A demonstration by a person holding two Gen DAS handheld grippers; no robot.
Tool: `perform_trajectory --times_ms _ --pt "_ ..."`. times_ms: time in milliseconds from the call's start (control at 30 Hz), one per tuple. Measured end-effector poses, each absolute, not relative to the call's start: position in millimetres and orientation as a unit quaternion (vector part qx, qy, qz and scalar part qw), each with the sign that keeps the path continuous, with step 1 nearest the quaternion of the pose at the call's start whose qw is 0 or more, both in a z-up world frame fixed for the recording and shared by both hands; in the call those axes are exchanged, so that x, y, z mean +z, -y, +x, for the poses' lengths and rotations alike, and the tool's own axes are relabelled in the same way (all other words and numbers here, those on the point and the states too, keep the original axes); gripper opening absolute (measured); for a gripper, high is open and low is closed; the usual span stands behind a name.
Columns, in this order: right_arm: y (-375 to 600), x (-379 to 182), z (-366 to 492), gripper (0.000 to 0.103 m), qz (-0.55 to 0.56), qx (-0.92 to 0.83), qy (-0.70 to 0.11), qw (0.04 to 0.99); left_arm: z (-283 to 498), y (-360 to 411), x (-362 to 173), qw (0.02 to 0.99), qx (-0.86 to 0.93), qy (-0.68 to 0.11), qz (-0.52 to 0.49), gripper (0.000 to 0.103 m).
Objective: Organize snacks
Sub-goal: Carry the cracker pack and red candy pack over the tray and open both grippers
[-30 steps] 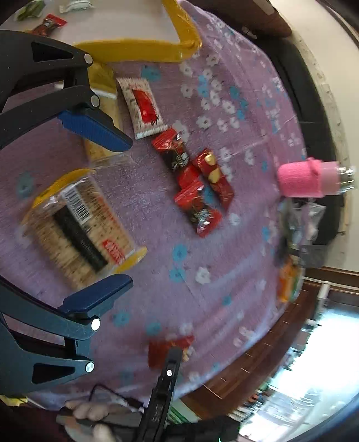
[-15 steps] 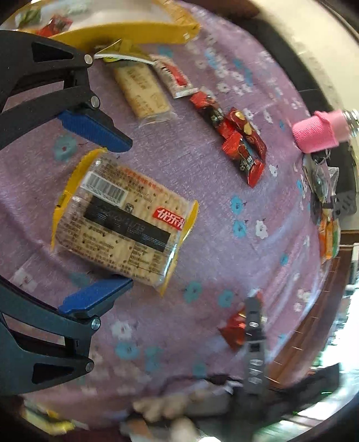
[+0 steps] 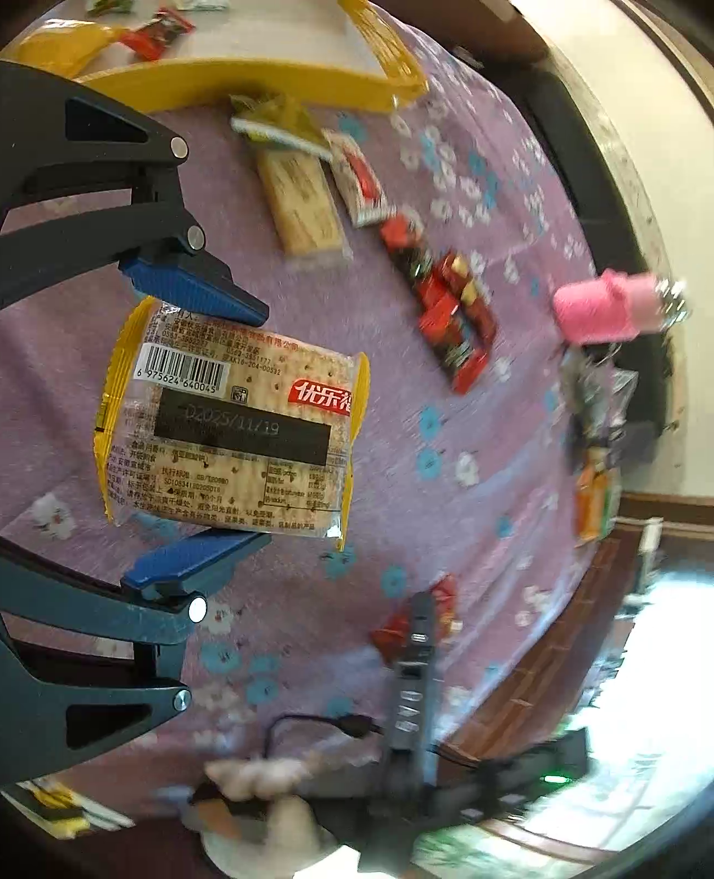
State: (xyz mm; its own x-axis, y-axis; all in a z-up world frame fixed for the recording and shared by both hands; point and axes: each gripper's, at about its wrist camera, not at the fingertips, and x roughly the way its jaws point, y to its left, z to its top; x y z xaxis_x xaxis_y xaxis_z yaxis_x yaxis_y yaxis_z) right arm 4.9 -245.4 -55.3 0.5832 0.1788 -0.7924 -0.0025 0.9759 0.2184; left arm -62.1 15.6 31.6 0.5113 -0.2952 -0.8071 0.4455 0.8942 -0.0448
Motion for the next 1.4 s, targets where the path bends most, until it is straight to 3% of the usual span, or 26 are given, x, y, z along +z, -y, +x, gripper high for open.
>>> perform_trajectory --times_ms 400,667,1067,1400 --pt "177 18 -29 0.035 0.069 0.150 -0.404 0.900 -79 -159 104 0.910 -0.116 -0.397 -0.010 0.072" --pt "65 41 -22 0.034 0.048 0.260 -0.416 0.870 -50 -258 106 0.907 -0.010 -0.420 -0.025 0.072" --pt "-115 3 17 0.034 -0.004 0.338 -0.475 0.812 15 -328 49 0.876 0.054 -0.475 -0.067 0.072" --pt "-159 -37 41 0.034 -0.028 0.333 -0.500 0.799 18 -345 29 0.861 0.062 -0.494 -0.103 0.072"
